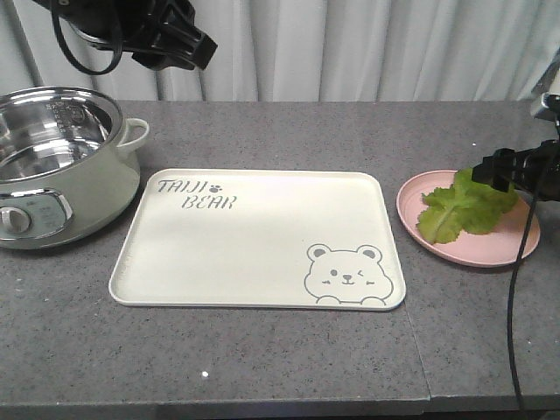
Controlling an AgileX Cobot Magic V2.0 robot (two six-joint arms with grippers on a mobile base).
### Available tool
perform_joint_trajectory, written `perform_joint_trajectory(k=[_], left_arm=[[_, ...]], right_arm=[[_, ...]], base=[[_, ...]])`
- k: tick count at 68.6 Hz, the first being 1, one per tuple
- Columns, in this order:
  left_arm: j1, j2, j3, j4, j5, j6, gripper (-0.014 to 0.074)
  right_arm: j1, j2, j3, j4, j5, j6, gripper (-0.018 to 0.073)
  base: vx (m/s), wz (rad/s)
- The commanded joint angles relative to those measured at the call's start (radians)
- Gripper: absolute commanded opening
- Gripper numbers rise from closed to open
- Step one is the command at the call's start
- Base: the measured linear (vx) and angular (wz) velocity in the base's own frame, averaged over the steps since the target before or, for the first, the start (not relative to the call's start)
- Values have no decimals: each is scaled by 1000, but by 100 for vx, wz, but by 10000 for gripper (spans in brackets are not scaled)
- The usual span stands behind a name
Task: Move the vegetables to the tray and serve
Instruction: 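Open the right gripper to release the lettuce on the plate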
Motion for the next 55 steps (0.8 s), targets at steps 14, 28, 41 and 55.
perform_joint_trajectory(k=[14, 28, 41, 55], left_arm=[[-2, -36, -27, 1, -24, -10, 376], [-2, -36, -27, 1, -24, -10, 376], [-2, -36, -27, 1, -24, -10, 376], [-2, -36, -27, 1, -24, -10, 376]], right_arm=[[-36, -95, -138, -264, 21, 383, 475], [-95, -100, -175, -370, 222, 466, 468], [-111, -74, -175, -441, 294, 527, 468], [-111, -14, -175, -446, 339, 554, 468]], base=[[0, 0], [0, 0], [0, 0], [0, 0]])
